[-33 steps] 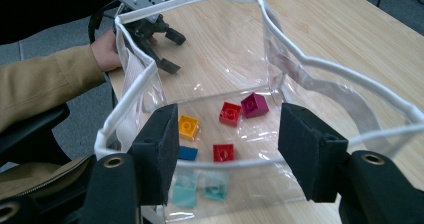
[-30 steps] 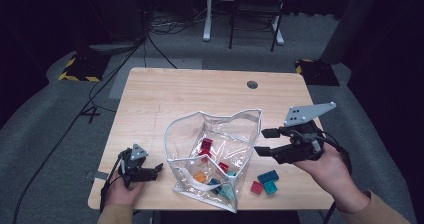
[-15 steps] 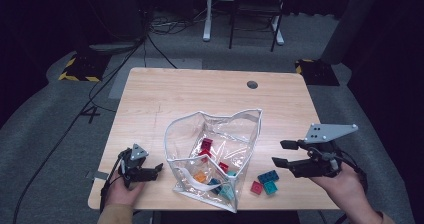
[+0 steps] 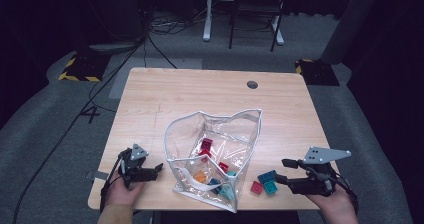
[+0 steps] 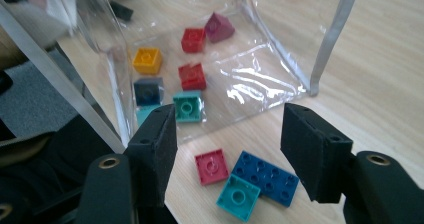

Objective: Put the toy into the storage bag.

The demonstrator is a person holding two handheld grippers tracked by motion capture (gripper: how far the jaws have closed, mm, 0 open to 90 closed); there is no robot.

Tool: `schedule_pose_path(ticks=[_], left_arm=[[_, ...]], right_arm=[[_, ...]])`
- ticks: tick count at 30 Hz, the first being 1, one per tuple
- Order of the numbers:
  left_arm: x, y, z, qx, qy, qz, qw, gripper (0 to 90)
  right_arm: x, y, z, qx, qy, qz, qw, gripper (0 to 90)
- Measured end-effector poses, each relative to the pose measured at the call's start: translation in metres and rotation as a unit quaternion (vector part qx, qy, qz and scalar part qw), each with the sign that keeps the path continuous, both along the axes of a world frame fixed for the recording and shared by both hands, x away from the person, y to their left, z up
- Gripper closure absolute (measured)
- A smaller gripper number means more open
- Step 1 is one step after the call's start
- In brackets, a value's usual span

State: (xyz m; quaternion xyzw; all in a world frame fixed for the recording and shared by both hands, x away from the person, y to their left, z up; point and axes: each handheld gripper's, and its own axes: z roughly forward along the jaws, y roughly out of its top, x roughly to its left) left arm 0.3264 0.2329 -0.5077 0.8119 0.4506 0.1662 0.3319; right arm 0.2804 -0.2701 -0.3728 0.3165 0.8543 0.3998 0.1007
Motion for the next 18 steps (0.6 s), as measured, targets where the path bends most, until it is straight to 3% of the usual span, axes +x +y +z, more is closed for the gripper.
schedule_pose_path(ticks=[5, 13, 18], left_arm=[[0.000, 0.000, 0.000, 0.000, 0.000, 0.000, 1.0000, 16.5], [0.000, 0.000, 0.000, -0.001, 0.000, 0.000, 1.0000, 16.5], [0.000, 0.000, 0.000, 0.000, 0.000, 0.000, 1.0000, 16.5]], right_arm=[[0.000, -0.001, -0.018, -0.015, 0.001, -0.011, 0.9998, 39.6], [-0.002, -0.001, -0.056, -0.022, 0.035, -0.021, 0.9989, 39.8], [-0.001, 0.003, -0.077, -0.045, 0.036, -0.030, 0.9979, 39.8]])
